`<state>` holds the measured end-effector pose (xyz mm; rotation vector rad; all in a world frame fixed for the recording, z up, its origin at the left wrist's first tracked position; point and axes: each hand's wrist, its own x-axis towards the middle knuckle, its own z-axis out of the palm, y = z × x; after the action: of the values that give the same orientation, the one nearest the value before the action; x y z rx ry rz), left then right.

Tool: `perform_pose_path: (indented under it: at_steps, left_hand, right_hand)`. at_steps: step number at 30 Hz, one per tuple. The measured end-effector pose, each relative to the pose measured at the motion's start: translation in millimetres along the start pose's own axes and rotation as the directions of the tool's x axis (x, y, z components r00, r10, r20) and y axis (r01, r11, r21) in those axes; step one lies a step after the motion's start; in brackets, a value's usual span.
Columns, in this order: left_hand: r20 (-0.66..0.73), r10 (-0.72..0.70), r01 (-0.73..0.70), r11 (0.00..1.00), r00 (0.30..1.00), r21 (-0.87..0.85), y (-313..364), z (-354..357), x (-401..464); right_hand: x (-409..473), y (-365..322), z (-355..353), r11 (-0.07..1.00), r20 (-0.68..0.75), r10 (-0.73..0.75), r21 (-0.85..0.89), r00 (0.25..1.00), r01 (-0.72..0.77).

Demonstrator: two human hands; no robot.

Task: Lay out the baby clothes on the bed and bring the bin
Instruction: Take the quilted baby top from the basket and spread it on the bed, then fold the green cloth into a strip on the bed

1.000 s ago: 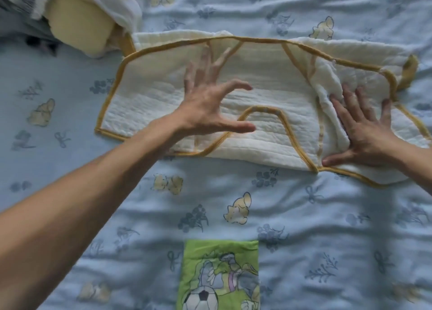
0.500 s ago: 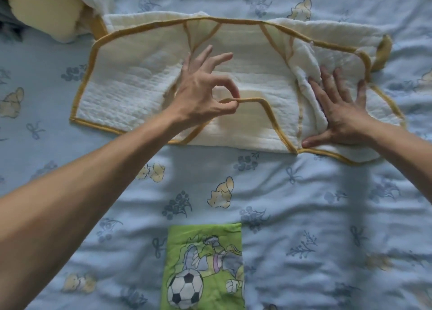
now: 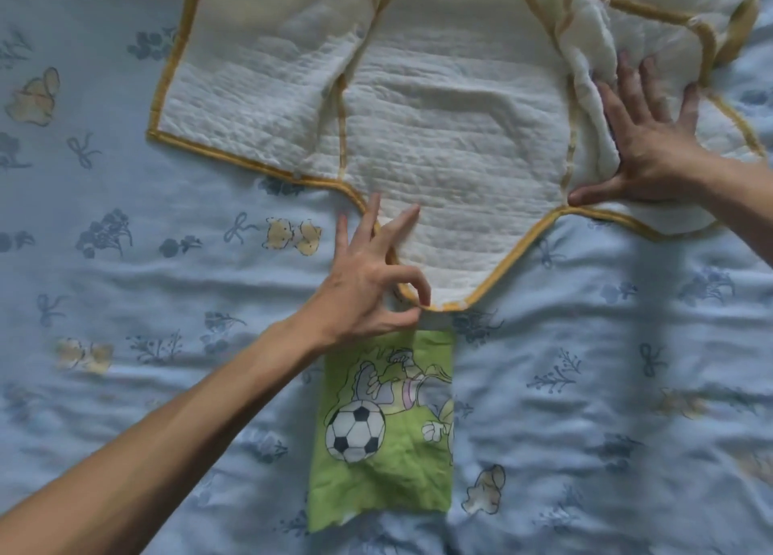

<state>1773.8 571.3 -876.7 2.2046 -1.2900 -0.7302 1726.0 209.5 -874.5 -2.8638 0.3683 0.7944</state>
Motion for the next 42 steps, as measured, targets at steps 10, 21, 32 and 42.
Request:
perform_pose_path:
  at_steps: [10, 21, 32, 42]
  left_hand:
    - [0.018, -0.088, 0.089, 0.993, 0.996, -0.074, -9.2, -12.4, -11.4]
    - [0.268, -0.282, 0.203, 0.937, 0.921, 0.285, -13.7, -21.7, -18.0]
    - [0.123, -0.444, 0.453, 0.798, 0.888, -0.397, 37.1, 21.8, -188.1]
    - [0.189, -0.692, 0.56, 0.36, 0.696, -0.746, 92.2, 38.9, -204.7]
  right_hand:
    - [-54.7, -111.0, -23.8, 0.931, -0.085, -0.112, 0.34, 0.99, 0.134]
    - [-77.0, -183.9, 39.4, 0.998, 0.159, 0.052, 0.028, 0.986, -0.057]
    - [-263.5, -266.1, 124.7, 0.651, 0.328, 0.189, 0.664, 0.926, -0.368]
    - [-273.8, -297.6, 127.2, 0.304, 0.045, 0.671, 0.894, 0.74, -0.33]
